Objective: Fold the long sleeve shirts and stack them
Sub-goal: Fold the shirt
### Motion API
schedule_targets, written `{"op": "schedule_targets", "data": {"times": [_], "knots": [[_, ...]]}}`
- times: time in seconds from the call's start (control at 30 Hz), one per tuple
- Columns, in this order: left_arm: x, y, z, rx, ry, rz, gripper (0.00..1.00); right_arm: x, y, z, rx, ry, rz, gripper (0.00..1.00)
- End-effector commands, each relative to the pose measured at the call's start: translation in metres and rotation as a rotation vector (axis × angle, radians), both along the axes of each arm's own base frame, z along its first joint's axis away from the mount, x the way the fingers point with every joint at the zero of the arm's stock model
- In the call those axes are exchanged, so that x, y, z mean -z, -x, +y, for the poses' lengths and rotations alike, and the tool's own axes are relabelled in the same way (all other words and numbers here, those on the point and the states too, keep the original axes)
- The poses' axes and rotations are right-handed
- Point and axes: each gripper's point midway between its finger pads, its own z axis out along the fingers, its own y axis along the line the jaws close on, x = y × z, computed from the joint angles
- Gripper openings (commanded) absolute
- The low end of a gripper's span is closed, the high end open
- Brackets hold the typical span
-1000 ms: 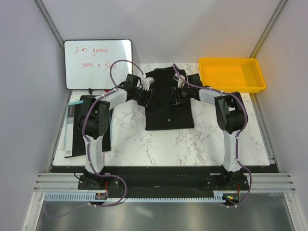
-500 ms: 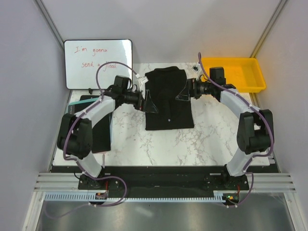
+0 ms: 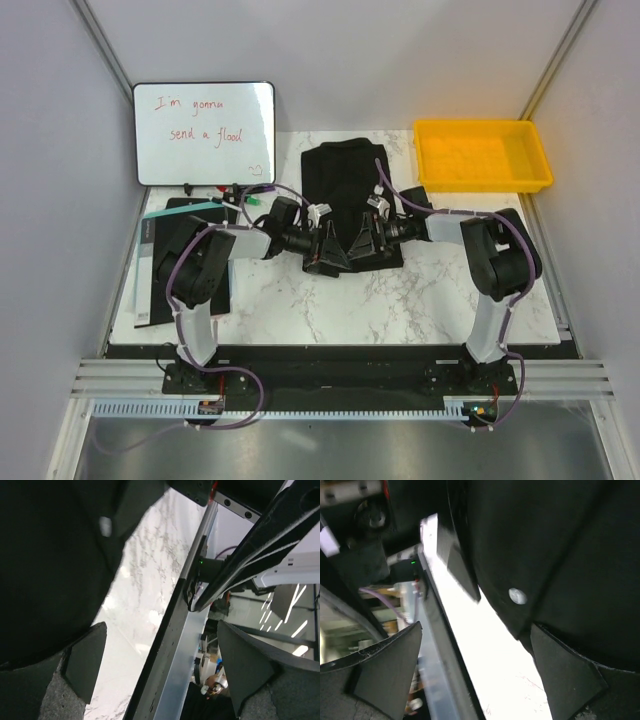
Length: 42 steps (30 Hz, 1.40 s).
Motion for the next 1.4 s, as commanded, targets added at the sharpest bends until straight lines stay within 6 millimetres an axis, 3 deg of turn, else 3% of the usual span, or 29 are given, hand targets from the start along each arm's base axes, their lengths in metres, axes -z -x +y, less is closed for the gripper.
{"op": "schedule_targets", "data": {"times": [0.0, 0.17, 0.3, 0.4, 0.47, 0.53, 0.57, 0.63, 0.67, 0.7, 0.8, 0.9, 0.93, 1.0, 1.03, 1.07, 1.13, 1.2, 1.37], "knots": [[0.025, -0.021, 0.017, -0.097, -0.012, 0.069, 0.97, 0.041, 0.003, -0.025, 0.039, 0.007, 0.109, 0.98], [0.039, -0.019, 0.03, -0.13, -0.012, 0.079, 0.96, 0.067, 0.022, -0.039, 0.02, 0.012, 0.17, 0.98], [0.058, -0.013, 0.048, -0.183, -0.049, 0.145, 0.95, 0.073, 0.032, -0.051, 0.01, -0.004, 0.196, 0.98], [0.058, -0.013, 0.06, -0.219, -0.04, 0.159, 0.93, 0.071, 0.044, -0.061, -0.009, -0.021, 0.203, 0.98], [0.04, -0.014, 0.061, -0.204, 0.003, 0.116, 0.92, 0.055, 0.056, -0.064, -0.048, -0.025, 0.229, 0.98], [0.019, -0.015, 0.06, -0.175, 0.041, 0.034, 0.92, 0.037, 0.054, -0.064, -0.119, -0.058, 0.111, 0.98], [-0.005, -0.014, 0.059, -0.148, 0.082, -0.038, 0.91, 0.019, 0.061, -0.066, -0.132, -0.061, 0.129, 0.98], [-0.022, -0.012, 0.061, -0.11, 0.078, -0.103, 0.9, 0.0, 0.057, -0.068, -0.165, -0.084, 0.038, 0.98], [-0.053, -0.017, 0.059, -0.08, 0.112, -0.201, 0.9, -0.013, 0.059, -0.071, -0.159, -0.09, 0.043, 0.98], [-0.054, -0.007, 0.063, -0.062, 0.074, -0.151, 0.9, -0.018, 0.057, -0.073, -0.169, -0.106, 0.003, 0.98], [-0.081, -0.013, 0.07, 0.02, 0.025, -0.462, 0.89, -0.033, 0.046, -0.079, -0.193, -0.094, -0.03, 0.97], [-0.076, -0.023, 0.078, 0.076, -0.132, -0.784, 0.88, -0.05, 0.02, -0.076, -0.171, -0.139, -0.091, 0.94], [-0.072, -0.021, 0.069, 0.107, -0.176, -0.869, 0.86, -0.054, 0.005, -0.073, -0.174, -0.14, -0.13, 0.92], [-0.051, -0.024, 0.071, 0.168, -0.311, -1.079, 0.81, -0.048, -0.017, -0.073, -0.161, -0.086, -0.156, 0.82], [-0.064, -0.017, 0.05, 0.209, -0.295, -1.26, 0.78, -0.035, -0.046, -0.076, -0.145, 0.006, -0.267, 0.77], [-0.042, -0.012, 0.055, 0.247, -0.366, -1.338, 0.73, -0.033, -0.058, -0.076, -0.075, 0.055, -0.222, 0.69], [-0.041, 0.0, 0.038, 0.359, -0.337, -1.572, 0.7, -0.03, -0.091, -0.074, -0.02, 0.162, -0.367, 0.61], [-0.033, 0.004, 0.029, 0.423, -0.336, -1.724, 0.66, -0.029, -0.111, -0.074, 0.007, 0.256, -0.419, 0.55], [-0.009, 0.023, -0.004, 0.535, -0.31, -1.879, 0.63, -0.018, -0.125, -0.052, -0.06, 0.376, -0.56, 0.47]]}}
